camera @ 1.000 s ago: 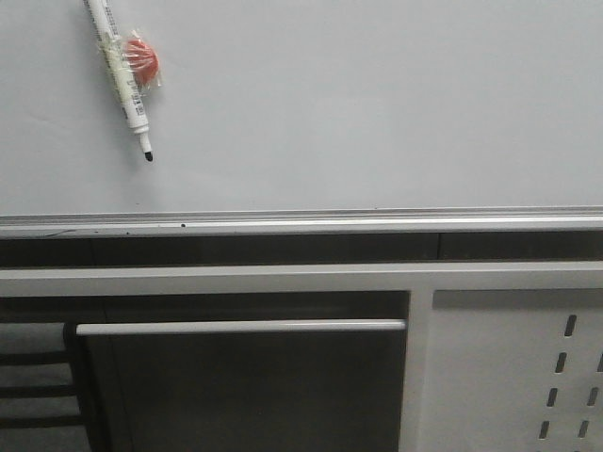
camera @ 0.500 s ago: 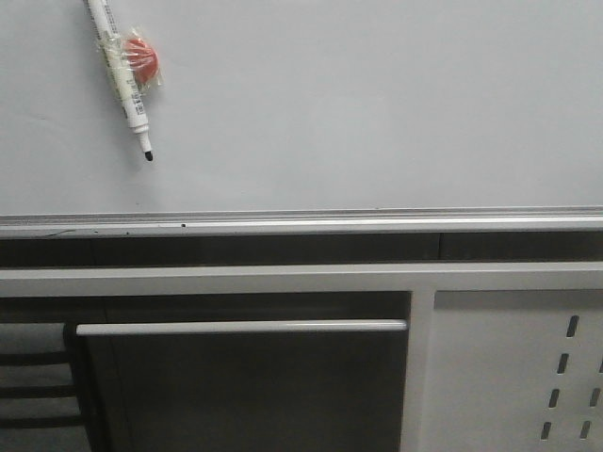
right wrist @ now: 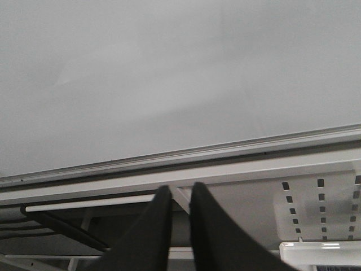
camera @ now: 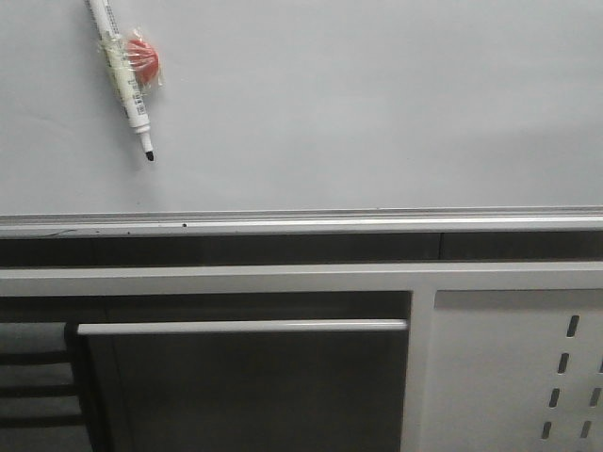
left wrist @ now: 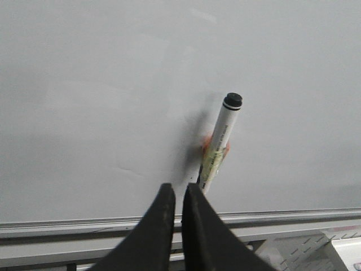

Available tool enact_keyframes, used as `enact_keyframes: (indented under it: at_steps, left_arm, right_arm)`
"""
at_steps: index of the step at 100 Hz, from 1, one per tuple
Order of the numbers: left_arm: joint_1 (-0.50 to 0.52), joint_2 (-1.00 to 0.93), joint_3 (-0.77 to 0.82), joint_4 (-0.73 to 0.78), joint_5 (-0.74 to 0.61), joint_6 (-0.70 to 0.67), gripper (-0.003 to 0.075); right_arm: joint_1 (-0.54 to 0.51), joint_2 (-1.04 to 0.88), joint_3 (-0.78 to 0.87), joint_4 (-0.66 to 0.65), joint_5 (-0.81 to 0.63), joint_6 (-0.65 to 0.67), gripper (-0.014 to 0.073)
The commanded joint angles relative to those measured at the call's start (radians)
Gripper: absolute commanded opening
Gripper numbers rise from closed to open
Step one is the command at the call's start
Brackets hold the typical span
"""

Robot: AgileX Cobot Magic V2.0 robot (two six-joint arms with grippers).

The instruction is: Write number 1 on whiteboard

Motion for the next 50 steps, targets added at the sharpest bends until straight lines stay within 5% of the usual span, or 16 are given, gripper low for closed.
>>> enact_keyframes:
  at_steps: [1,10,21,34,50]
  left_arm:
    - [0.001,0.054,-0.039,-0.13,0.0,0.085,0.0109]
    - [0.001,0.104,-0.039,-0.204,0.027,0.143,0.0249]
    - [0.001,0.163,-0.039,-0.353,0.097,0.292,0.0386]
    - [-0.003,0.217,-0.039,-0.512,0.198,0.492,0.0389]
    - [-0.097,0.279,-0.039,-0.588,0.141,0.576,0.0383]
  right_arm:
    - [0.011,0.011,-0.045,-0.004,-0.07,-0.016,0.029]
    - [0.014,0.011,-0.051,-0.004,-0.074,-0.016,0.0427]
    - [0.014,0.011,-0.053,-0.004,-0.074,-0.016,0.0419]
    - [0.014,0.011,-0.053,-0.004,-0.074,-0.016,0.0414]
    - [0.014,0.011,-0.053,-0.004,-0.074,-0.016,0.0414]
